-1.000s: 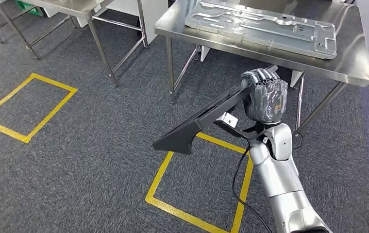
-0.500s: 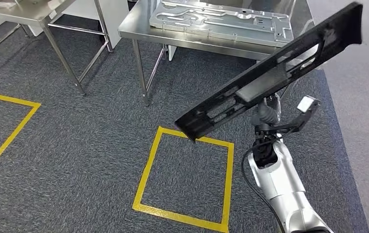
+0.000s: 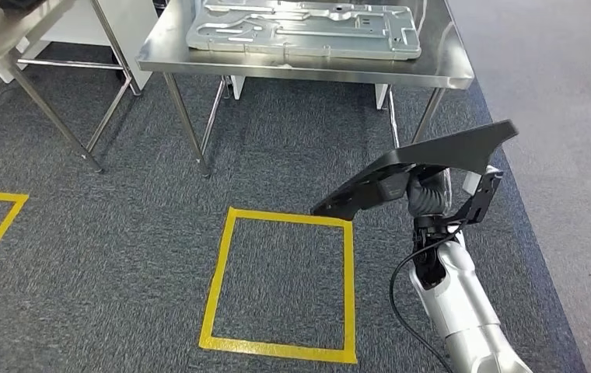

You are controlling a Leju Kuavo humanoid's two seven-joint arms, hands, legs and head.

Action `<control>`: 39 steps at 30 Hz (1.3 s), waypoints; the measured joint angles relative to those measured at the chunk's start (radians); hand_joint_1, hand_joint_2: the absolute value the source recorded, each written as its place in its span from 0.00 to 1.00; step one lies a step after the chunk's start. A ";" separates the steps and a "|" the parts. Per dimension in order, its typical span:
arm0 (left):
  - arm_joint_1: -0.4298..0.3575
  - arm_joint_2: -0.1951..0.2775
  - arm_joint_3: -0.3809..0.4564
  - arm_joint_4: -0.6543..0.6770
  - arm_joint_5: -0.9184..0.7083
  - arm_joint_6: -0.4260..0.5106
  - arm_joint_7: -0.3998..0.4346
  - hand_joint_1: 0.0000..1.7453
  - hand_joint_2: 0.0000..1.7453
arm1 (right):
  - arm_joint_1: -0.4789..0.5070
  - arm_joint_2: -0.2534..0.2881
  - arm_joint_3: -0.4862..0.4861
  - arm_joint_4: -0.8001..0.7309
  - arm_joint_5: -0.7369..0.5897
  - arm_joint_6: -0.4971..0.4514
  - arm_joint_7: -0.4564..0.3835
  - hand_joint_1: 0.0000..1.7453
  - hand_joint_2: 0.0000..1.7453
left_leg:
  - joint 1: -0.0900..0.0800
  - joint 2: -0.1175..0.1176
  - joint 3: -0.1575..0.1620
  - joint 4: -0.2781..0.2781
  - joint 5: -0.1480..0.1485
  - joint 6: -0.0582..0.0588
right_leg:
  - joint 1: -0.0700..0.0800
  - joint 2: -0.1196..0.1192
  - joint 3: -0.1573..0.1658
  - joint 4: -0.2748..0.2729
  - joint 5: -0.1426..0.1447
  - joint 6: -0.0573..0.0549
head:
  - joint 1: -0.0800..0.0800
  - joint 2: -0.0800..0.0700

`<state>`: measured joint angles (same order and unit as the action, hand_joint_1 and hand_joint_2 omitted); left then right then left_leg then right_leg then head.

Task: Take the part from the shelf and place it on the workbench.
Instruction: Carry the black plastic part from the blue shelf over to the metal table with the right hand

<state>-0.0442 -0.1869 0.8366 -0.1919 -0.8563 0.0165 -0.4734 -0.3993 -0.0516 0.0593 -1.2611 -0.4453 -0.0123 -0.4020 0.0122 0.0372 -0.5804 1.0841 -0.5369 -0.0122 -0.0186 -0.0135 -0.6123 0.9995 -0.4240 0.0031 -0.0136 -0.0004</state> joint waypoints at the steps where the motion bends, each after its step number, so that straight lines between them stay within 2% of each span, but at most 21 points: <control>1: 0.001 0.000 0.000 0.000 0.000 0.000 0.000 0.00 1.00 | 0.004 0.000 0.000 -0.008 0.000 0.000 0.000 1.00 1.00 | 0.001 -0.017 -0.031 0.067 -0.032 -0.002 | 0.002 0.003 0.002 0.000 -0.002 -0.005 | 0.000 0.000; 2: 0.001 0.000 0.000 0.000 0.000 0.000 0.000 0.00 1.00 | 0.008 0.000 0.001 -0.013 0.000 0.001 0.000 1.00 1.00 | 0.001 -0.027 -0.070 0.141 -0.062 -0.004 | 0.004 0.006 0.003 0.000 -0.004 -0.009 | 0.000 0.000; 3: 0.002 0.000 0.000 0.000 0.000 0.000 0.000 0.00 1.00 | 0.014 0.000 0.002 -0.017 0.000 0.001 0.000 1.00 1.00 | 0.001 -0.030 -0.103 0.200 -0.080 -0.006 | 0.005 0.010 0.004 0.001 -0.005 -0.011 | 0.000 0.000; 4: 0.003 0.000 0.000 0.000 0.000 0.000 0.000 0.00 1.00 | 0.020 0.000 0.003 -0.020 0.000 0.002 0.000 1.00 1.00 | 0.001 -0.031 -0.121 0.228 -0.078 -0.006 | 0.007 0.015 0.005 0.003 -0.007 -0.012 | 0.000 0.000; 5: 0.004 0.000 0.000 0.000 0.000 0.000 0.000 0.00 1.00 | 0.024 0.000 0.003 -0.022 0.000 0.002 0.000 1.00 1.00 | 0.001 -0.031 -0.120 0.212 -0.055 -0.005 | 0.007 0.021 0.006 0.005 -0.009 -0.012 | 0.000 0.000; 7: 0.004 0.000 0.000 0.000 0.000 0.000 0.000 0.00 1.00 | 0.028 0.000 0.004 -0.028 0.001 0.002 0.000 1.00 1.00 | 0.001 -0.033 -0.070 0.086 0.025 0.001 | 0.007 0.032 0.008 0.011 -0.014 -0.009 | 0.000 0.000; 8: 0.003 0.000 0.000 0.000 0.000 0.000 0.000 0.00 1.00 | 0.028 0.000 0.004 -0.030 0.001 0.002 0.000 1.00 1.00 | 0.000 -0.036 -0.041 0.019 0.054 0.006 | 0.009 0.036 0.007 0.016 -0.018 -0.005 | 0.000 0.000; 9: 0.002 0.001 0.000 0.000 0.000 0.000 0.000 0.00 1.00 | 0.029 0.000 0.005 -0.032 0.001 0.002 0.000 1.00 1.00 | -0.001 -0.039 -0.021 -0.027 0.071 0.011 | 0.010 0.039 0.006 0.020 -0.020 -0.001 | 0.000 0.000; 11: 0.002 0.001 0.000 0.000 -0.001 -0.001 0.000 0.00 1.00 | 0.031 -0.001 0.005 -0.035 0.000 0.002 0.002 1.00 1.00 | -0.003 -0.043 -0.010 -0.056 0.073 0.017 | 0.014 0.042 0.001 0.027 -0.024 0.002 | 0.001 0.000; 14: 0.001 0.000 0.000 0.000 -0.002 -0.002 0.000 0.00 1.00 | 0.035 -0.002 0.005 -0.038 -0.004 0.007 0.010 1.00 1.00 | -0.006 -0.044 -0.010 -0.057 0.075 0.021 | 0.011 0.041 0.003 0.023 -0.023 -0.001 | 0.001 0.000; 16: 0.001 0.000 0.000 0.000 -0.005 -0.005 0.001 0.00 1.00 | 0.037 -0.002 0.006 -0.038 0.000 0.008 0.013 1.00 1.00 | -0.007 -0.044 -0.011 -0.057 0.076 0.025 | 0.011 0.040 0.006 0.018 -0.021 0.002 | 0.001 0.000; 19: 0.000 0.000 0.000 0.000 -0.012 -0.014 0.002 0.00 1.00 | 0.042 -0.004 0.005 -0.042 0.077 -0.048 -0.003 1.00 1.00 | -0.008 -0.044 -0.011 -0.057 0.075 0.028 | 0.010 0.040 0.007 0.014 -0.018 0.007 | 0.001 0.000; 21: 0.000 0.000 0.000 0.000 -0.016 -0.018 0.002 0.00 1.00 | 0.046 -0.009 0.006 -0.053 0.268 -0.189 -0.018 1.00 1.00 | -0.009 -0.044 -0.012 -0.057 0.075 0.029 | 0.009 0.040 0.007 0.013 -0.017 0.013 | 0.001 0.000; 22: 0.000 0.000 0.000 0.000 -0.019 -0.020 0.003 0.00 1.00 | 0.046 -0.013 0.008 -0.060 0.422 -0.284 -0.009 1.00 1.00 | -0.010 -0.044 -0.012 -0.057 0.075 0.029 | 0.008 0.039 0.007 0.013 -0.017 0.015 | 0.001 0.000; 25: -0.002 0.000 0.000 0.000 -0.029 -0.026 0.003 0.00 1.00 | 0.034 -0.031 0.024 -0.068 1.040 -0.527 0.120 1.00 1.00 | -0.010 -0.044 -0.011 -0.057 0.075 0.031 | 0.008 0.040 0.007 0.013 -0.017 0.017 | 0.001 0.000; 28: -0.007 0.000 -0.001 0.000 -0.042 -0.037 0.003 0.00 1.00 | 0.026 -0.043 0.034 -0.059 1.603 -0.620 0.325 1.00 1.00 | -0.010 -0.044 -0.011 -0.057 0.075 0.031 | 0.008 0.040 0.006 0.014 -0.017 0.018 | 0.001 0.000; 30: -0.008 -0.001 -0.002 0.000 -0.050 -0.042 0.003 0.00 1.00 | 0.027 -0.048 0.035 -0.049 1.851 -0.634 0.440 1.00 1.00 | -0.010 -0.044 -0.011 -0.057 0.076 0.031 | 0.008 0.038 0.006 0.014 -0.018 0.019 | 0.001 0.000; 31: -0.008 -0.001 -0.002 0.000 -0.052 -0.044 0.003 0.00 1.00 | 0.027 -0.055 0.036 -0.044 1.929 -0.636 0.490 1.00 1.00 | -0.010 -0.044 -0.011 -0.057 0.076 0.031 | 0.008 0.038 0.006 0.014 -0.018 0.019 | 0.001 0.000; 33: -0.008 -0.001 -0.002 0.000 -0.055 -0.046 0.003 0.00 1.00 | 0.025 -0.076 0.041 -0.034 1.994 -0.638 0.565 1.00 1.00 | -0.010 -0.044 -0.011 -0.058 0.076 0.031 | 0.008 0.037 0.006 0.015 -0.018 0.019 | 0.001 0.000; 39: -0.011 -0.003 -0.002 0.000 -0.056 -0.048 0.003 0.00 1.00 | 0.019 -0.138 0.074 -0.013 2.008 -0.633 0.667 1.00 1.00 | -0.010 -0.044 -0.010 -0.058 0.076 0.031 | 0.008 0.039 0.005 0.017 -0.018 0.019 | 0.001 0.000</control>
<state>-0.0549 -0.1899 0.8345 -0.1919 -0.9125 -0.0316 -0.4706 -0.3804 -0.1896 0.1331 -1.2740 1.5629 -0.6454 0.2653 0.0026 -0.0066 -0.5904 1.0263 -0.4612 0.0188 -0.0101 0.0256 -0.6071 1.0162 -0.4422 0.0220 -0.0126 -0.0004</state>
